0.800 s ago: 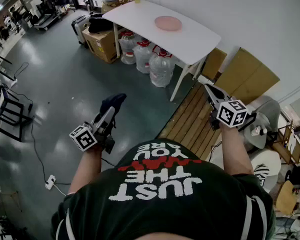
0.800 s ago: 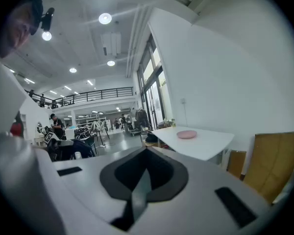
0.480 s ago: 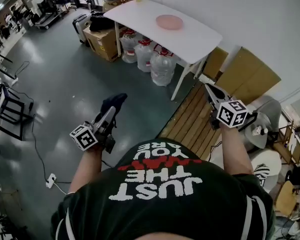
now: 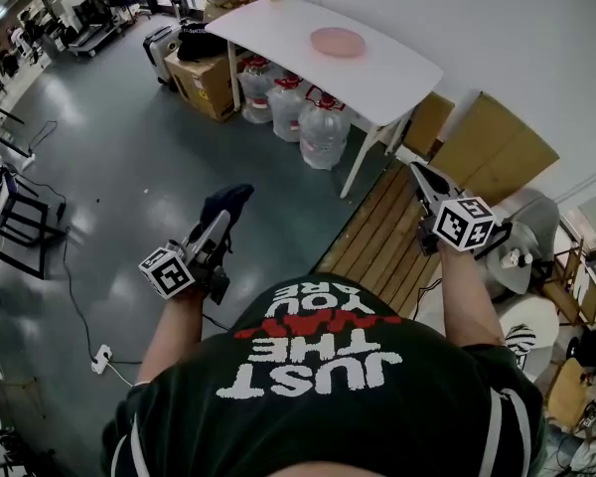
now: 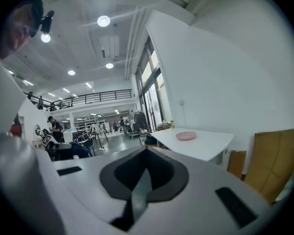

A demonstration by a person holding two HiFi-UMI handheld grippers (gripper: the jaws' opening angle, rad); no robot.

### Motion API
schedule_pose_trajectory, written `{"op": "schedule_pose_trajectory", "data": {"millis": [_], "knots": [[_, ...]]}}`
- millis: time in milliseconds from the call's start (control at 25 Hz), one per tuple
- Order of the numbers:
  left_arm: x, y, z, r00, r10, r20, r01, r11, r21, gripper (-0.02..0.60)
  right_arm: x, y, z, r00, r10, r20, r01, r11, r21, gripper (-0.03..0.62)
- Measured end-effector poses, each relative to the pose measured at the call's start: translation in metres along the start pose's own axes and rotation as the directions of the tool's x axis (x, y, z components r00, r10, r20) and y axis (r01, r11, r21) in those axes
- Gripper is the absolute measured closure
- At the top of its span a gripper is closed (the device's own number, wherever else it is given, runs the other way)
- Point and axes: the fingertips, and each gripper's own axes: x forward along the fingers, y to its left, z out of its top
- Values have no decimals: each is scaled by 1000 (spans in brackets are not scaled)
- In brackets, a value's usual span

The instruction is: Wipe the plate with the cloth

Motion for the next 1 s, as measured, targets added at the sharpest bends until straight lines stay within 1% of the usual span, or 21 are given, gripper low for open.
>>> {"op": "schedule_pose_trajectory", "data": {"millis": [240,400,560,680,760,840,920,1000], "knots": [[2,13,1,1000,0,-8,0,1000,-14,506,8,-5,-1,1000,-18,1,18,1000,22,589],[9,25,1,1000,-1,-24,1,1000,-21,506,19,-8,-1,1000,-20,-17,20,1000,11,589],[33,42,-4,999,12,-36,-13,999,-30,506,38,-33,-5,1000,-14,-24,14,1000,4,588],[69,54,-6,998,23,-57,-24,999,-23,506,59,-66,-4,1000,4,-30,-4,1000,-3,589],[102,65,-3,998,36,-59,-37,999,-12,506,81,-96,-3,999,23,-30,-24,1000,-6,588],[145,80,-3,997,53,-55,-53,999,-3,506,109,-138,-2,999,46,-25,-46,999,-3,589],[199,93,-4,997,64,-42,-64,998,6,506,140,-189,2,997,73,-19,-73,997,-4,588],[258,104,0,997,78,-10,-78,997,10,506,175,-243,13,994,108,-25,-108,994,-16,588]]}}
